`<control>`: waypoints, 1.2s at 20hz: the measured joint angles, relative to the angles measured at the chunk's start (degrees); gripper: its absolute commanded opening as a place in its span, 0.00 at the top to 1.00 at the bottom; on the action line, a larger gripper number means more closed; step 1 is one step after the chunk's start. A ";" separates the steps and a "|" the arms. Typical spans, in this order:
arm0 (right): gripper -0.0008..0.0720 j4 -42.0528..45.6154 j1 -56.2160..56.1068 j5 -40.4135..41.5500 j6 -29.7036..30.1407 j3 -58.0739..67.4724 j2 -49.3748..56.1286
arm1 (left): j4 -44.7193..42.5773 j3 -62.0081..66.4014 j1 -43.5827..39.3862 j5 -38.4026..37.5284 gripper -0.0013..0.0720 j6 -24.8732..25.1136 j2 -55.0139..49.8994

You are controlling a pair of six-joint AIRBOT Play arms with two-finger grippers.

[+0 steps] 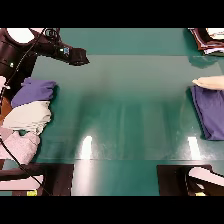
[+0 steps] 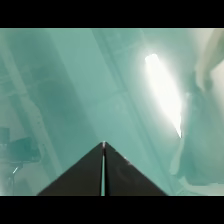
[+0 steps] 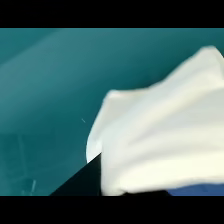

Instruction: Fold the shirts.

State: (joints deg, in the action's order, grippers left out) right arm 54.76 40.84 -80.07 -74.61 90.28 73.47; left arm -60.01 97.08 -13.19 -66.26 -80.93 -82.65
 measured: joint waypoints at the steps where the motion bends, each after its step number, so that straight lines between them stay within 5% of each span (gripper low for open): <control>1: 0.94 1.90 1.11 -0.70 -0.07 -2.69 -1.57 | 0.00 0.00 0.00 -0.07 0.95 0.07 0.00; 3: 0.46 5.84 3.58 -1.70 -0.11 -8.85 -5.03 | 0.00 0.00 -0.02 -0.20 0.95 0.24 0.00; 4: 0.34 7.78 4.85 -2.12 -0.09 -12.13 -6.75 | 0.00 0.00 0.00 -0.24 0.95 0.26 0.00; 8: 0.19 14.16 10.05 -2.91 -0.13 -22.27 -11.52 | 0.00 0.00 0.00 -0.46 0.95 0.85 0.00; 11: 0.19 15.17 13.11 -3.23 -0.22 -25.92 -13.42 | 0.00 0.00 0.00 -1.07 0.95 1.22 0.00; 16: 0.20 3.65 8.85 -2.71 -0.24 -27.69 -15.10 | 0.00 0.00 0.00 -1.62 0.95 1.36 0.00; 19: 0.21 -3.15 -1.11 -2.12 -0.22 -27.96 -15.41 | 0.07 0.00 -0.02 -2.14 0.95 1.40 0.00; 22: 0.88 -6.29 -13.60 -0.26 -0.20 -28.04 -15.50 | 0.11 0.00 0.00 -1.42 0.95 1.42 0.00; 24: 0.97 -7.13 -21.16 1.53 -0.15 -28.09 -15.52 | 0.17 0.00 0.00 -0.48 0.95 1.46 0.00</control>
State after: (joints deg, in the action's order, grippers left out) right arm 47.64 19.68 -78.54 -74.76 62.19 57.95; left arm -59.83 97.08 -13.19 -66.74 -79.46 -82.65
